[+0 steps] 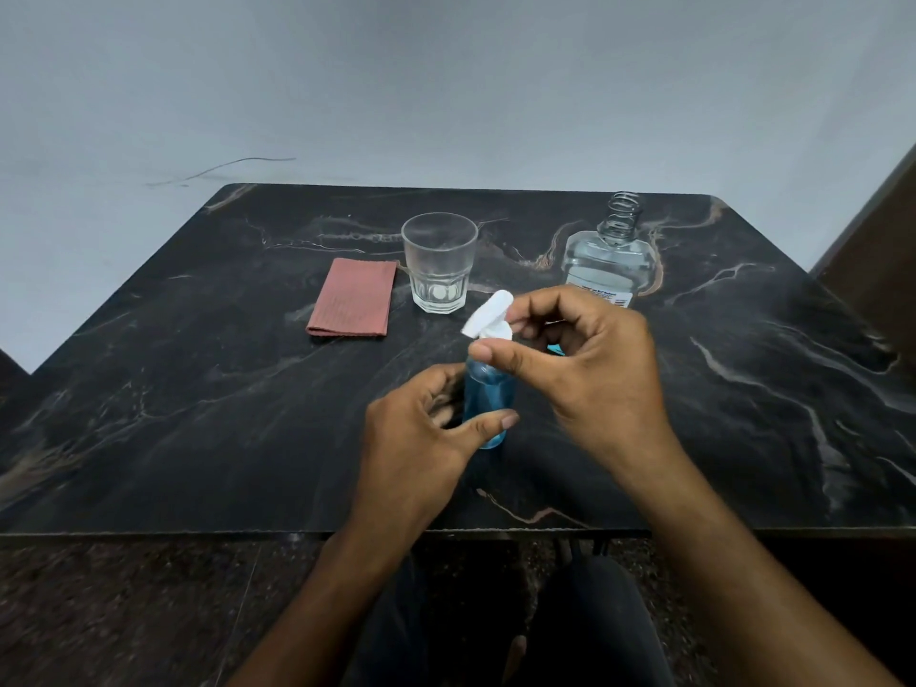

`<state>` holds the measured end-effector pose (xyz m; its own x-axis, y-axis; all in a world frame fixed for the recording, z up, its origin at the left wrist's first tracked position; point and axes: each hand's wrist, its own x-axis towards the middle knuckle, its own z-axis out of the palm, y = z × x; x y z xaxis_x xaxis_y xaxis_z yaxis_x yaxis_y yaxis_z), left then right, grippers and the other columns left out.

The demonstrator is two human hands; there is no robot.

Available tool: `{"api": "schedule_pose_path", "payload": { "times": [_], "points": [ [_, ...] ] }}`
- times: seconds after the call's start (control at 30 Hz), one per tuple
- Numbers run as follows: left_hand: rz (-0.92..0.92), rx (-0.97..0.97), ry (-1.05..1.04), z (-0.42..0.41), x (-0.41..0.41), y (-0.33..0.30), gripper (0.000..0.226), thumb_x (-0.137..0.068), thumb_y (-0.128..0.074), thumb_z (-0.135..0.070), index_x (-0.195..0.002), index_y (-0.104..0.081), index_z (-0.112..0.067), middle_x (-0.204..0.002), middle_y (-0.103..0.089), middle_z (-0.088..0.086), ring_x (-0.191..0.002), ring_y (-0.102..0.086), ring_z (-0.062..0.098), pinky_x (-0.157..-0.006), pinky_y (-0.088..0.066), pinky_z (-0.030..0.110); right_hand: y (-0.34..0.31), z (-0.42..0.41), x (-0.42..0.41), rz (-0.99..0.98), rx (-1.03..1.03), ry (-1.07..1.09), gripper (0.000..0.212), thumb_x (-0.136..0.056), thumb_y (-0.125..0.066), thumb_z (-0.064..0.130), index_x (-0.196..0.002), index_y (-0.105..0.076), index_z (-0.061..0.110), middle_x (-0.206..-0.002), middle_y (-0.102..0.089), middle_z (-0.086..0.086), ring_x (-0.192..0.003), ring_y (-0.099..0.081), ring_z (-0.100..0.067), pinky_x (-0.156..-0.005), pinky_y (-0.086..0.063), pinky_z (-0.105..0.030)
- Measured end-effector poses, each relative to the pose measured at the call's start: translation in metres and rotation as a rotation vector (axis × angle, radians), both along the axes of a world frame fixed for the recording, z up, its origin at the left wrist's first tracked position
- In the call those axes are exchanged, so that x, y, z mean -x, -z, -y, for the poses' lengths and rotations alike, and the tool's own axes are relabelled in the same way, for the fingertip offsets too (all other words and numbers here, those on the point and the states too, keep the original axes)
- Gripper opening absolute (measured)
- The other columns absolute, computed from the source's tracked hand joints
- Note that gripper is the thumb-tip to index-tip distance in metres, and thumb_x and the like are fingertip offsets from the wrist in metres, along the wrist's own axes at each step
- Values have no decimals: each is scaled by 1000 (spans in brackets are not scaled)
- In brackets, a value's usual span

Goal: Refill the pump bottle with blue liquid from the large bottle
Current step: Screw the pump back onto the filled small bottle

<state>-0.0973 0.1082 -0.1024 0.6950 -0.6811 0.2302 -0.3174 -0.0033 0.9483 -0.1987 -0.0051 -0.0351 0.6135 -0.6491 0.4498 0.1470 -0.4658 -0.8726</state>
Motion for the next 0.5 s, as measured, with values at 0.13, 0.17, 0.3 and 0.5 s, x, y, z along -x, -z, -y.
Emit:
{"api": "schedule_pose_path", "payload": {
  "times": [0.13, 0.17, 0.3, 0.5],
  "points": [
    [8, -19, 4, 0, 0, 0, 49, -69, -92, -28, -114, -74, -27, -111, -78, -14, -104, -72, -3, -94, -60, 27, 1, -2, 1, -96, 153, 51, 41, -66, -89, 34, -99, -67, 25, -91, -64, 9, -88, -62, -12, -74, -50, -23],
    [3, -15, 2, 0, 0, 0, 46, -69, -92, -26, -112, -75, -27, -109, -79, -14, -103, -73, -2, -94, -60, 28, 1, 0, 3, -128, 164, 7, 47, -68, -89, 30, -109, -66, 25, -95, -63, 11, -93, -60, -12, -76, -47, -22],
    [-34, -11, 12, 1, 1, -2, 46, -69, -92, -24, -112, -75, -27, -106, -79, -16, -100, -74, -3, -94, -60, 26, -7, 8, 7, -133, 88, -175, 37, -81, -80, 7, -117, -71, 11, -106, -68, 4, -97, -60, -15, -77, -50, -35],
    [-14, -27, 11, 0, 3, -4, 46, -70, -91, -25, -113, -74, -29, -107, -79, -15, -100, -72, -6, -94, -58, 22, -6, 2, 3, -108, 66, -9, 28, -69, -88, 21, -93, -74, 18, -84, -68, -1, -78, -59, -20, -71, -53, -35]
  ]
}}
